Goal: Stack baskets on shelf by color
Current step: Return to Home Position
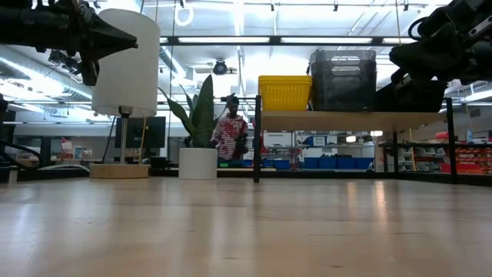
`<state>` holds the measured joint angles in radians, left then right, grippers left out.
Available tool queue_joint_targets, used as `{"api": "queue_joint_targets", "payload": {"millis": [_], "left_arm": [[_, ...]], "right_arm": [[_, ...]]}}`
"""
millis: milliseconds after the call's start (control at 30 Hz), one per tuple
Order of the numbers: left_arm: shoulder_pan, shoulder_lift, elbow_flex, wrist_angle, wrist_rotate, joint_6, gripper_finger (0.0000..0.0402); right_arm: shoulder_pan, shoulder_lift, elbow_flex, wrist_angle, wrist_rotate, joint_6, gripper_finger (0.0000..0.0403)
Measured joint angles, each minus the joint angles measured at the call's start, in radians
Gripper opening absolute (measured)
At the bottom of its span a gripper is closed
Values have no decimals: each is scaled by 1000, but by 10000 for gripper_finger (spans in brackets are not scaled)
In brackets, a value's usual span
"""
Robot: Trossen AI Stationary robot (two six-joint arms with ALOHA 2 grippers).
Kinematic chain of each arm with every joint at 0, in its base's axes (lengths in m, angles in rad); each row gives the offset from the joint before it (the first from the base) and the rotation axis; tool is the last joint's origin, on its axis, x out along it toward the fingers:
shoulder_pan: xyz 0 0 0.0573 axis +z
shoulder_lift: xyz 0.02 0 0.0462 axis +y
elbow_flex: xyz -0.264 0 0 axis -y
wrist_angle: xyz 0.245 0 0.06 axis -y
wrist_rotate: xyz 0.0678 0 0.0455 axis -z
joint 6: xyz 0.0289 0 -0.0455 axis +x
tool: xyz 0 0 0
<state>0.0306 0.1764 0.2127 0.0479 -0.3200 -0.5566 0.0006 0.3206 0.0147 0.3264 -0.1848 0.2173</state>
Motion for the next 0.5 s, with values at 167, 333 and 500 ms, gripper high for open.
{"api": "queue_joint_targets", "payload": {"millis": [167,333,500], "left_arm": [[0,0,0,0,0,0,28],[0,0,0,0,0,0,35],[0,0,0,0,0,0,34]], "right_arm": [[0,0,0,0,0,0,35],[0,0,0,0,0,0,35],[0,0,0,0,0,0,35]]}}
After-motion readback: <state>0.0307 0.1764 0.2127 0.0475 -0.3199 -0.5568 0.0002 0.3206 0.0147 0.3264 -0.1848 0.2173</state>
